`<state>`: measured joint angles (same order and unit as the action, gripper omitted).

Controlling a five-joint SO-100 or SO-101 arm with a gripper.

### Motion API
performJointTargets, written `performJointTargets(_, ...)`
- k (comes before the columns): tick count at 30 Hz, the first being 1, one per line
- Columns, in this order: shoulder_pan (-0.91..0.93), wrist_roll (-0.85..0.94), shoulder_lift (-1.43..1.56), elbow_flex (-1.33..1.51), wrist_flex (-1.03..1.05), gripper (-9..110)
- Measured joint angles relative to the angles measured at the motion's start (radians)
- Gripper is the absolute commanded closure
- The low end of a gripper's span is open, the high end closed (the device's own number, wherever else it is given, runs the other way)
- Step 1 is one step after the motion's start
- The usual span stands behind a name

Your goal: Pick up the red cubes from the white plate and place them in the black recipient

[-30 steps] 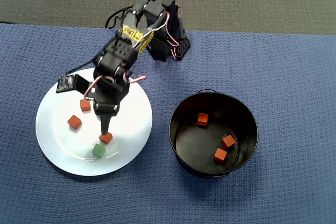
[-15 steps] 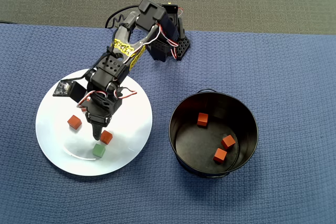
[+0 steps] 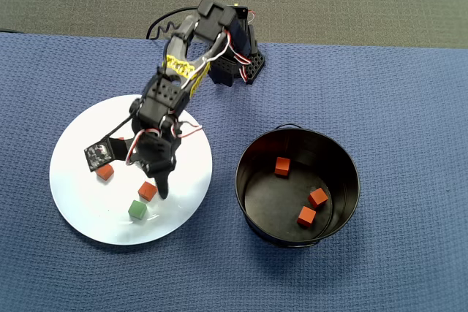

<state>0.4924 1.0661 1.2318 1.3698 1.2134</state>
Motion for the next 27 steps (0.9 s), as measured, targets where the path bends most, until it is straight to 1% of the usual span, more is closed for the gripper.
performJointTargets(3, 0.038, 0.259, 0.054, 0.008, 0.029, 74)
performJointTargets(5, 0.072, 0.396, 0.074, 0.008, 0.072, 73)
performJointTargets(7, 0.091, 0.494, 0.080, 0.008, 0.086, 73)
performJointTargets(10, 0.094, 0.592, 0.080, 0.008, 0.109, 73)
performJointTargets(13, 0.107, 0.640, 0.074, 0.006, 0.100, 73)
performJointTargets(18, 0.127, 0.670, 0.032, -0.046, 0.097, 73)
performJointTargets(27, 0.110, 0.661, -0.084, -0.146, 0.097, 69)
